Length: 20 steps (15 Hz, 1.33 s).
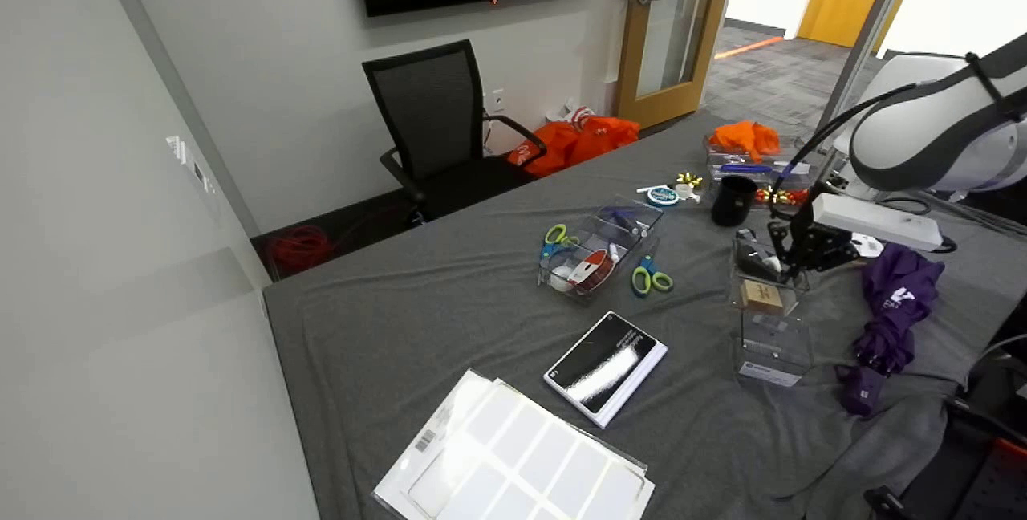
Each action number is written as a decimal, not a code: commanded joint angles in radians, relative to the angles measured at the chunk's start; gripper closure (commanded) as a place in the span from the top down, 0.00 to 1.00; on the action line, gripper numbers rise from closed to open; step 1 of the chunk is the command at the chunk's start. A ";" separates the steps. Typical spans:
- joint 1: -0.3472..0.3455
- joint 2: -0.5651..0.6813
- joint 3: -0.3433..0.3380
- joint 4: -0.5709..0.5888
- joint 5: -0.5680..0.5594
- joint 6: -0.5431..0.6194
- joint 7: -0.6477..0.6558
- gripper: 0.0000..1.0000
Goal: Put the clear container into the other
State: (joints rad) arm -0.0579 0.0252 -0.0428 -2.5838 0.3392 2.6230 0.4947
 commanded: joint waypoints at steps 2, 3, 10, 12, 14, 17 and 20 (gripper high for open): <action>-0.006 -0.115 -0.013 -0.107 -0.073 -0.049 0.021 0.01; -0.008 -0.120 -0.011 -0.120 -0.086 -0.047 0.026 0.01; -0.011 -0.088 -0.005 -0.142 -0.144 -0.032 0.097 0.01; -0.010 -0.081 -0.005 -0.139 -0.143 -0.028 0.102 0.01; -0.010 -0.074 -0.006 -0.136 -0.140 -0.022 0.102 0.01; -0.009 -0.049 -0.007 -0.127 -0.145 -0.006 0.107 0.01; -0.008 -0.028 -0.008 -0.120 -0.152 0.007 0.108 0.01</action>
State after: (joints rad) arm -0.0596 -0.0349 -0.0510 -2.7161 0.2137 2.6017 0.5850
